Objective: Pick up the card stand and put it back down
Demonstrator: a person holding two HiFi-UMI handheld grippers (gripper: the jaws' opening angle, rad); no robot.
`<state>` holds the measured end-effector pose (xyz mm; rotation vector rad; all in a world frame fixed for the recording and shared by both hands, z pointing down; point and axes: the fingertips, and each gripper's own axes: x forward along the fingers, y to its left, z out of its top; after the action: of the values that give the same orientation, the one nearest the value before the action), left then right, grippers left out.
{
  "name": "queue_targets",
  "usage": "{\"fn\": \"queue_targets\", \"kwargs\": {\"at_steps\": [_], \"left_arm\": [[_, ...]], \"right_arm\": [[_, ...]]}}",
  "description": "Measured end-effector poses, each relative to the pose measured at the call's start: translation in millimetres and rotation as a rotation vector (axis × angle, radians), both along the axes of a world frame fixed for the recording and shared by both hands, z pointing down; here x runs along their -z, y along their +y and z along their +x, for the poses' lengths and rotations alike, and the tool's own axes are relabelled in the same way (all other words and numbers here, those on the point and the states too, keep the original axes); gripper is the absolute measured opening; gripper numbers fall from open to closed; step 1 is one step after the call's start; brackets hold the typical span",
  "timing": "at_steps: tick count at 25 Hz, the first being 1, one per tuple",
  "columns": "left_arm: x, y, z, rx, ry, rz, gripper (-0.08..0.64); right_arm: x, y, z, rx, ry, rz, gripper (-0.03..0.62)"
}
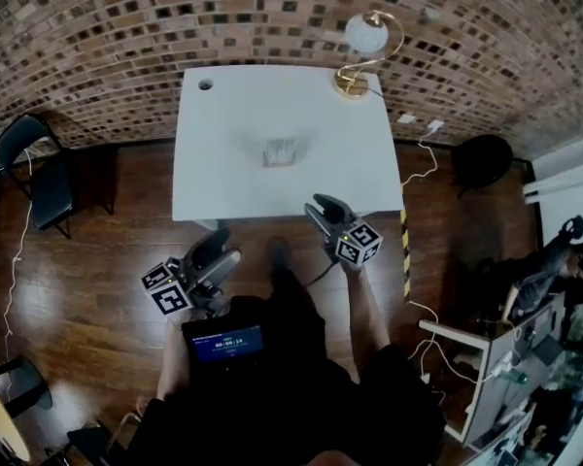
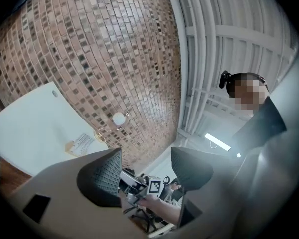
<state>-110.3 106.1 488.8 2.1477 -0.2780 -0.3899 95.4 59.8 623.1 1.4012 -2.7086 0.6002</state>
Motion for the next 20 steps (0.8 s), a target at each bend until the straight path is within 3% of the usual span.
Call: {"fn": "queue_targets", "kwargs": {"at_steps": [3,8,15,20], "left_arm": [[-3.4,27.4,-22.5,-0.035,0.060,-0.007,0.298],[5.9,72.9,-54.7,-0.060,0.139,-0.011,0.298],[25.3,94.3,-72.5,-0.040,0.185,0.038,0.298],[33.5,103.2,-49.1,-0.048,0.180,0.053,0.298]], "right_arm": [[35.4,82.8,-30.5,-0.061,-0.088,0.018,0.123],[58.7,176.6,-70.4,-0.098,-0.139,-0.011,0.091],[127.9,183.5,-107.8,-0.034,-0.295,0.122,0.091],[174.5,198.8,-104.9,0.041,-0.267,0.219,0.091]]}}
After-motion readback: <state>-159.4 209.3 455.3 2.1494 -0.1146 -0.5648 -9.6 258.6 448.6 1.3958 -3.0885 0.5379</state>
